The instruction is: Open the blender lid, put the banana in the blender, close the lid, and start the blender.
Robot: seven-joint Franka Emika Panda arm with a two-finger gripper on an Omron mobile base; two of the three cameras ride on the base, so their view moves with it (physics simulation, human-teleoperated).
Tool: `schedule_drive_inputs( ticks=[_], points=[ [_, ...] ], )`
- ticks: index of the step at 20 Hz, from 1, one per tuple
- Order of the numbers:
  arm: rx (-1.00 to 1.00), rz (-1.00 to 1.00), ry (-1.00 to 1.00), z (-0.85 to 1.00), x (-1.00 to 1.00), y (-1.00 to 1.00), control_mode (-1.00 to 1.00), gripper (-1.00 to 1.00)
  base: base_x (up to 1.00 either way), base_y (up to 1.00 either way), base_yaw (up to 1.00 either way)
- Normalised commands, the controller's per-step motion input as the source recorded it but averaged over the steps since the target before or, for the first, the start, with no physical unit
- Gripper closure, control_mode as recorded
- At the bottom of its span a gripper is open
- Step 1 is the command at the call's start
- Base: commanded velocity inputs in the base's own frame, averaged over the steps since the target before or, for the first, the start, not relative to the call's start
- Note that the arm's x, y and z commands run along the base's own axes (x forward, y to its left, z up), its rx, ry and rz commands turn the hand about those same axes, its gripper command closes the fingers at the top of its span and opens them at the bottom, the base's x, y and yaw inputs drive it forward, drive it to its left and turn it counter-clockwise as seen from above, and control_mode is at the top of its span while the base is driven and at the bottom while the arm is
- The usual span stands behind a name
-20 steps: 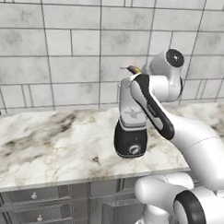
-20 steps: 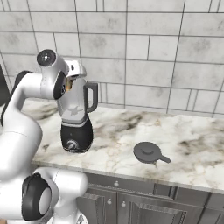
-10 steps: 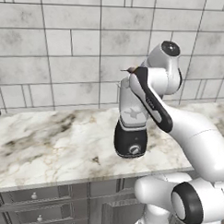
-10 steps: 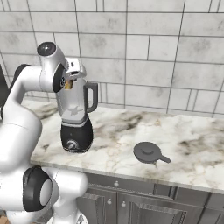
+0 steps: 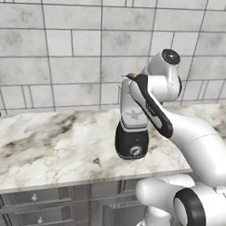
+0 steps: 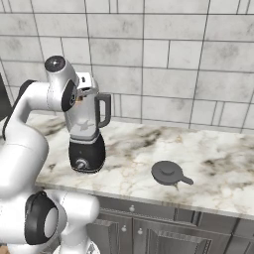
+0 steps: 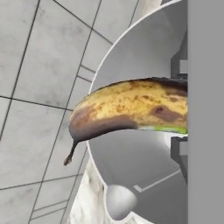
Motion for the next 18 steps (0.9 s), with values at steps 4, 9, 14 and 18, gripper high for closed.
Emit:
schedule_drive_inputs(
  ticks=[4,9,14,18],
  points=[
    [0.0,0.0,0.0,0.0,0.0,0.0,-1.0,-1.0,0.0,0.0,0.0],
    [0.0,0.0,0.0,0.3,-0.02,-0.01,-1.0,-1.0,0.0,0.0,0.0],
    [0.0,0.0,0.0,0.71,-0.2,-0.01,-1.0,-1.0,0.0,0.0,0.0],
    [0.02,-0.02,-0.01,0.03,-0.87,-0.33,-1.0,-1.0,0.0,0.0,0.0]
  ],
)
